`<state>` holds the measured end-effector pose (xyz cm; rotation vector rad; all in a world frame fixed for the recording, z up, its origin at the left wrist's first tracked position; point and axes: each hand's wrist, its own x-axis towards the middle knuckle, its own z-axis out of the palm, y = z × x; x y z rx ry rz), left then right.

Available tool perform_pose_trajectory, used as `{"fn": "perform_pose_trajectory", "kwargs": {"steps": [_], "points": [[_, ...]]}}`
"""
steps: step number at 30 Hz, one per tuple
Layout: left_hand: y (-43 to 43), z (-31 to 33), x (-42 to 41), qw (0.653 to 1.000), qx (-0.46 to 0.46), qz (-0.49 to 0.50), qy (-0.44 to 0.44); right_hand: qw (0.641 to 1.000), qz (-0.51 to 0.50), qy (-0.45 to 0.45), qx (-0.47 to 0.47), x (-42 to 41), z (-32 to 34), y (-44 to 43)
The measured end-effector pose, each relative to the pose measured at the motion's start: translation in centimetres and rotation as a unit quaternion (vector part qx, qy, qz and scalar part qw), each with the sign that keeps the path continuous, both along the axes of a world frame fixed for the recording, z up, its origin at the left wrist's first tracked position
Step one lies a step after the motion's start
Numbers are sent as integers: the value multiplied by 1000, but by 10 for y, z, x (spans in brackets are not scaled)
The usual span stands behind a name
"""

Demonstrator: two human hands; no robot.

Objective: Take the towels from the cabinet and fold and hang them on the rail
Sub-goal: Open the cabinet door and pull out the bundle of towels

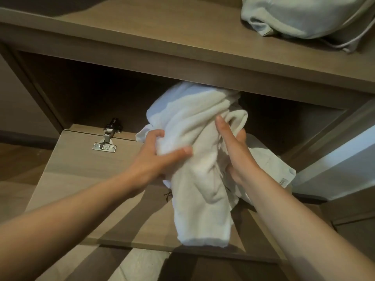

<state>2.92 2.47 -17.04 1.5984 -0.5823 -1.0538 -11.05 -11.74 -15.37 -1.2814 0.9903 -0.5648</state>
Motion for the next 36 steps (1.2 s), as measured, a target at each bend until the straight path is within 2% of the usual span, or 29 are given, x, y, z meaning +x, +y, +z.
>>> {"fn": "perform_pose_trajectory", "kwargs": {"steps": [2, 3, 7, 10, 13, 16, 22, 27, 33, 36], "points": [[-2, 8, 14, 990, 5, -5, 139, 1000, 12, 13, 7, 0, 4, 3], [-4, 13, 20, 986, 5, -11, 164, 1000, 13, 21, 9, 2, 6, 4], [-16, 14, 27, 982, 25, 70, 174, 997, -10, 71, 12, 17, 11, 5], [-19, 12, 27, 976, 44, 45, 207, 994, -16, 108, 25, 25, 13, 3], [-19, 15, 25, 974, 77, -5, 212, 992, -33, 119, 15, 31, 12, 1], [-22, 16, 17, 976, 44, -2, 215, 993, -35, 108, 17, 36, 11, 4], [-15, 15, -3, 977, -27, 55, 204, 998, 4, 38, 44, 35, 7, 15], [5, 19, -17, 973, -65, 113, 190, 997, 50, 25, 61, 29, 17, 22], [35, 54, -42, 965, 6, 218, 145, 989, 68, 92, 89, 25, 55, 54], [56, 92, -49, 964, 39, 217, 148, 983, 78, 129, 108, 15, 91, 77]]}}
